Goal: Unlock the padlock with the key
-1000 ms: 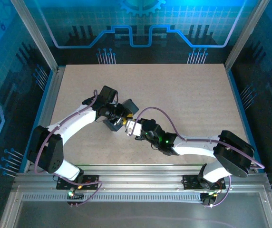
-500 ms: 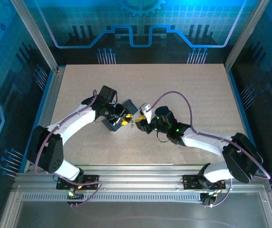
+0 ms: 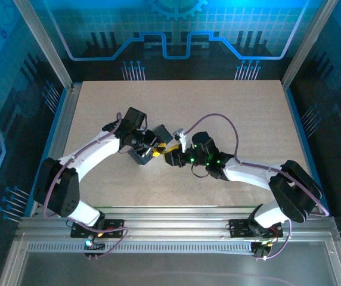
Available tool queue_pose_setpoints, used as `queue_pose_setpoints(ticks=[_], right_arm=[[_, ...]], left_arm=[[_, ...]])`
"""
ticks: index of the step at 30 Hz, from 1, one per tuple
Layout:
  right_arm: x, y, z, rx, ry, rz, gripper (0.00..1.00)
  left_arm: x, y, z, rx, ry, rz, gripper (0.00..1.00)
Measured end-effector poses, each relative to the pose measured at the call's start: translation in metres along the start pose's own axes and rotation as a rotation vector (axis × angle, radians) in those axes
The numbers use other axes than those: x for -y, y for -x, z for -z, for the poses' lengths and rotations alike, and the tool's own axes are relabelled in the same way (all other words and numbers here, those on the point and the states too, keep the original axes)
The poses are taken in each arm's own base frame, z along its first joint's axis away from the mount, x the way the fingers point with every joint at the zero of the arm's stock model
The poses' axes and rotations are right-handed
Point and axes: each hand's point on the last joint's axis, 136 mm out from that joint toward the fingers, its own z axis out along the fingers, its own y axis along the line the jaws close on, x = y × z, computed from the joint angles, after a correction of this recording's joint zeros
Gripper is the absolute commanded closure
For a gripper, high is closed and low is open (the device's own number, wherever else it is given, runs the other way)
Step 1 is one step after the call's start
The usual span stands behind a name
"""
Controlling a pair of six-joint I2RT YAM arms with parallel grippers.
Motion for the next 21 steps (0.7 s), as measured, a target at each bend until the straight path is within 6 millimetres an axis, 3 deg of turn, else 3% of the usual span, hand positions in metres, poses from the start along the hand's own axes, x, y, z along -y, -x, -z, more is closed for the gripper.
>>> queue_pose_setpoints(ticks=[6, 16, 17, 19, 21], right_arm=[[0.006, -0.004, -0.011, -0.004, -0.002, -0.061, 0.68], [0.006, 0.002, -0.017, 0.028, 0.012, -0.155, 0.90], [0.006, 0.002, -0.017, 0.029, 0.012, -0.165, 0.91], [0.006, 0.003, -0.017, 0.031, 0.012, -0.179, 0.94], [0.006, 0.003, -0.017, 0.030, 0.012, -0.192, 0.95]], left_arm=[[0.000, 0.000, 0.000, 0.000, -0.001, 0.000, 1.00], [0.000, 0.001, 0.000, 0.003, -0.006, -0.001, 1.00], [0.000, 0.001, 0.000, 0.004, -0.007, -0.001, 0.98], [0.001, 0.003, 0.000, 0.006, -0.010, -0.001, 0.81], [0.001, 0.003, 0.001, 0.009, -0.011, -0.003, 0.76]])
